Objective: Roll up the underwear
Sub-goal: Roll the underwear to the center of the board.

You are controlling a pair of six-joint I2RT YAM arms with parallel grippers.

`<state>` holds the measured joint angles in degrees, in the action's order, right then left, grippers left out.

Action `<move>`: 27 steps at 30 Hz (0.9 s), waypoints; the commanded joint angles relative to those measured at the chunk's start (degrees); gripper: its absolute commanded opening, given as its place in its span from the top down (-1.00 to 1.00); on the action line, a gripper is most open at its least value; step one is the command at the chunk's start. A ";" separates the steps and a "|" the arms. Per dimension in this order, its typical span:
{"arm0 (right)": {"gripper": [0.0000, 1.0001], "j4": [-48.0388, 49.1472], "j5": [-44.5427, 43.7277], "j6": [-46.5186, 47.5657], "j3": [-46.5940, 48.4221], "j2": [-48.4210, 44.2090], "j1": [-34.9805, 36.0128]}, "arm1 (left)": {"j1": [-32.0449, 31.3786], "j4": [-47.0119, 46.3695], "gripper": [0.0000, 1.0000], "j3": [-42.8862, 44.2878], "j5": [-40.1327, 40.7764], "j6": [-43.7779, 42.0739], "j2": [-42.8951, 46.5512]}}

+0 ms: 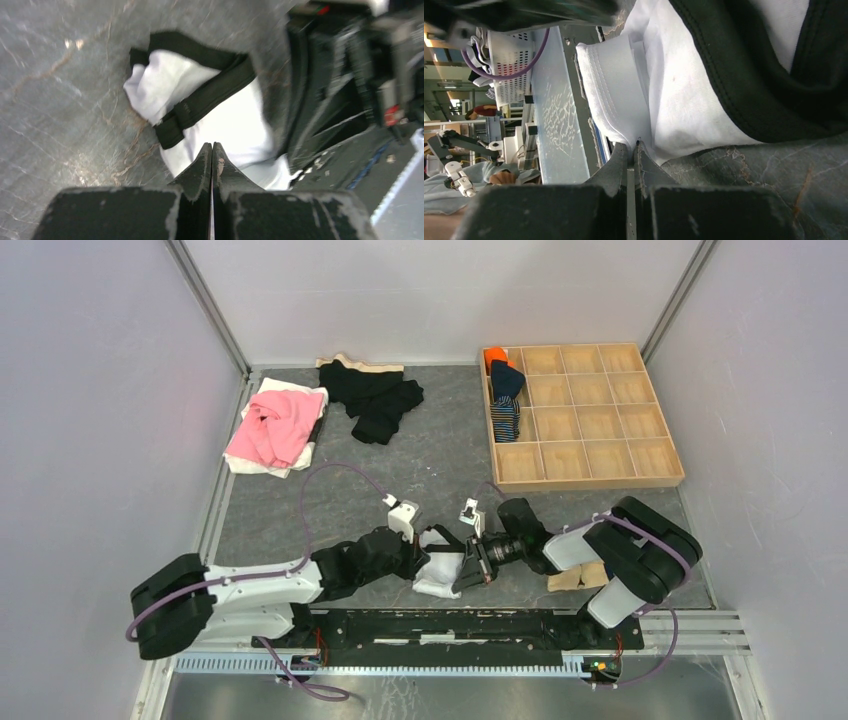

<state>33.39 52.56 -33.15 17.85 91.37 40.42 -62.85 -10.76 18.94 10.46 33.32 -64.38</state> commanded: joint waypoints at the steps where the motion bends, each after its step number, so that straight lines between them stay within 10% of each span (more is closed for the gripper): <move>1: 1.00 -11.51 -7.19 2.76 2.00 2.13 -0.89 | 0.21 2.48 0.96 4.46 1.46 -3.31 6.59; 27: 0.93 -20.04 -10.54 2.47 7.65 6.12 -3.34 | -9.74 -9.18 0.96 -2.73 4.84 -1.68 2.91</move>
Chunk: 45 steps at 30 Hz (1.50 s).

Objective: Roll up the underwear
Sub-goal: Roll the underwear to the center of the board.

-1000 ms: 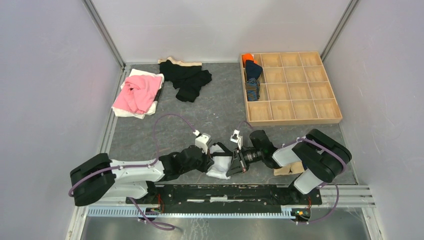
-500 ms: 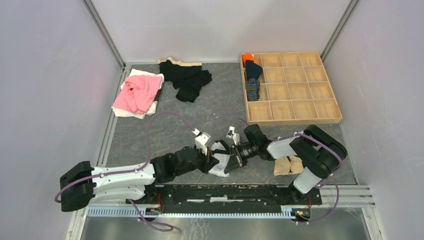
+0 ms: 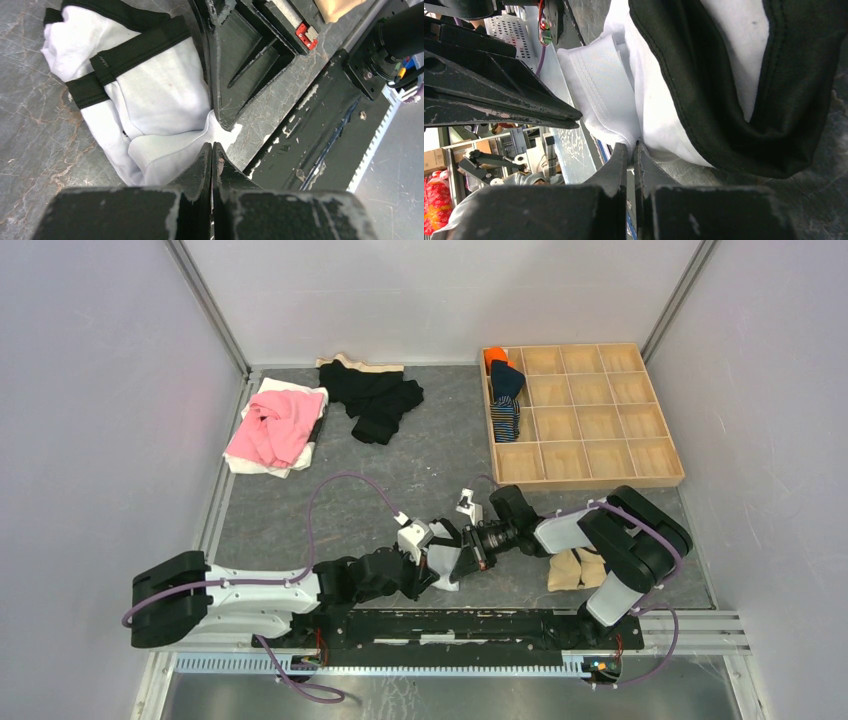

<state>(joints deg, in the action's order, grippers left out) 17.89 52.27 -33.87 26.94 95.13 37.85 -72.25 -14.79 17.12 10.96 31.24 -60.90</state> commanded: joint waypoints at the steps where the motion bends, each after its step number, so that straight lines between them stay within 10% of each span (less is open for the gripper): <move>1: 0.93 -4.46 -10.17 3.19 -1.50 2.49 -0.92 | -0.35 -5.31 0.96 -1.01 5.25 0.54 -0.80; 45: 0.20 -15.54 -16.14 8.75 4.93 -6.90 -2.21 | -0.28 -4.97 0.96 -3.78 18.74 9.62 -16.80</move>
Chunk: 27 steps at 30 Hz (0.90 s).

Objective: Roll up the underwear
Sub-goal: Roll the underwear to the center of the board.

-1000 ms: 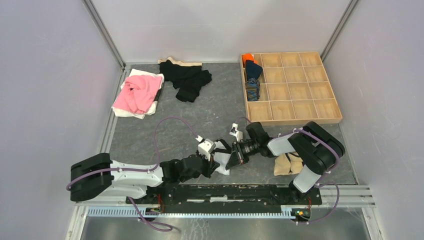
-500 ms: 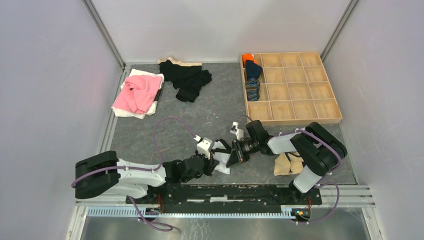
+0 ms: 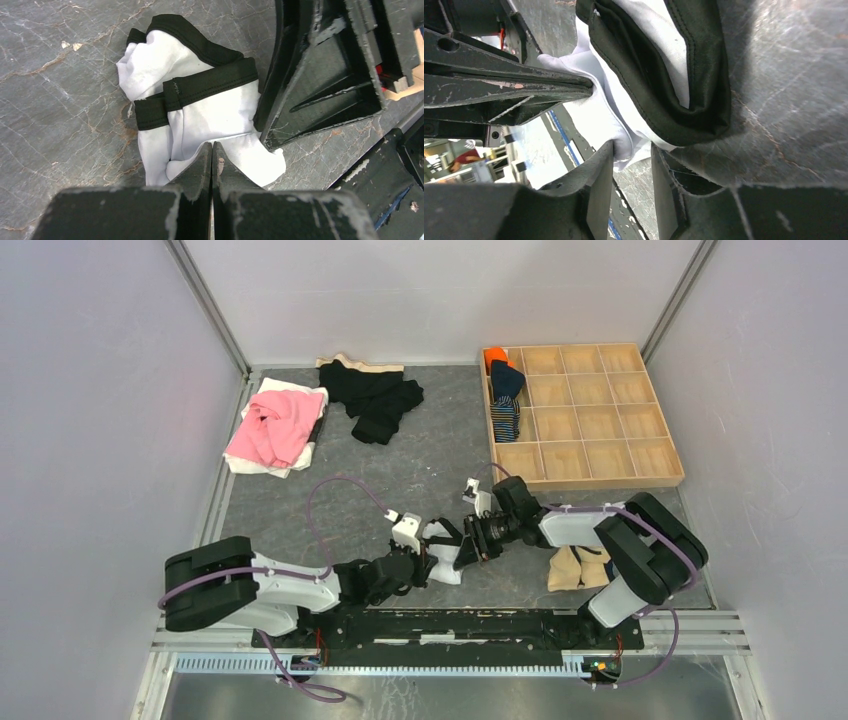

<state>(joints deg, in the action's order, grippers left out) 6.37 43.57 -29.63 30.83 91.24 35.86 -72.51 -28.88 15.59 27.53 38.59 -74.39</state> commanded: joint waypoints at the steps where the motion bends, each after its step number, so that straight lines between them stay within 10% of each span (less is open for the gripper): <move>1: 0.17 -4.40 -8.07 5.13 0.99 -4.15 -0.30 | -0.02 8.77 0.96 -2.46 2.11 2.70 -3.59; 17: -0.38 7.03 -21.31 20.56 -9.11 -31.60 0.73 | 0.03 4.29 0.96 -3.29 -0.11 5.24 -8.68; 27: -0.38 5.82 -31.01 36.83 -10.95 -39.35 16.94 | 0.43 2.79 0.96 -3.29 -1.57 5.98 -11.88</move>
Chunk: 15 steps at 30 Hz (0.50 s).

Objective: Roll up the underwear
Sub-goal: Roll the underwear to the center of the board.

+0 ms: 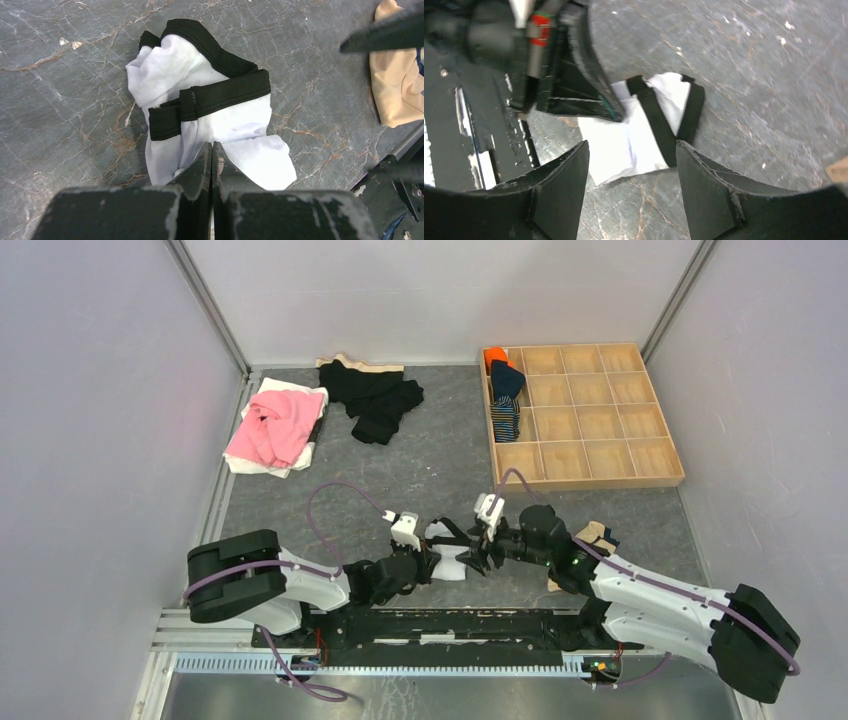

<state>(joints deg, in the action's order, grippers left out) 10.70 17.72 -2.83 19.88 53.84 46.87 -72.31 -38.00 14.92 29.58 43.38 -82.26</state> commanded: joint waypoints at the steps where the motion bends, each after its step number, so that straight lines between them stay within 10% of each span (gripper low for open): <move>1: -0.37 1.07 -6.45 11.53 -0.01 -2.16 7.92 | 0.32 11.83 0.96 -2.61 -3.72 1.19 -4.14; 6: -0.25 -3.54 -16.08 14.53 3.10 -1.23 13.47 | 0.67 11.59 0.96 -2.79 -4.09 0.82 -4.12; 15: -0.64 9.83 -18.93 29.02 -2.86 -8.18 13.85 | 1.42 10.28 0.96 -2.54 -5.71 -0.17 -5.22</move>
<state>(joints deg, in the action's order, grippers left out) 12.45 -0.58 14.39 19.38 48.34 60.27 -71.07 -39.83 14.92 27.92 43.68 -83.68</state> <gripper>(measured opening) 0.826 0.026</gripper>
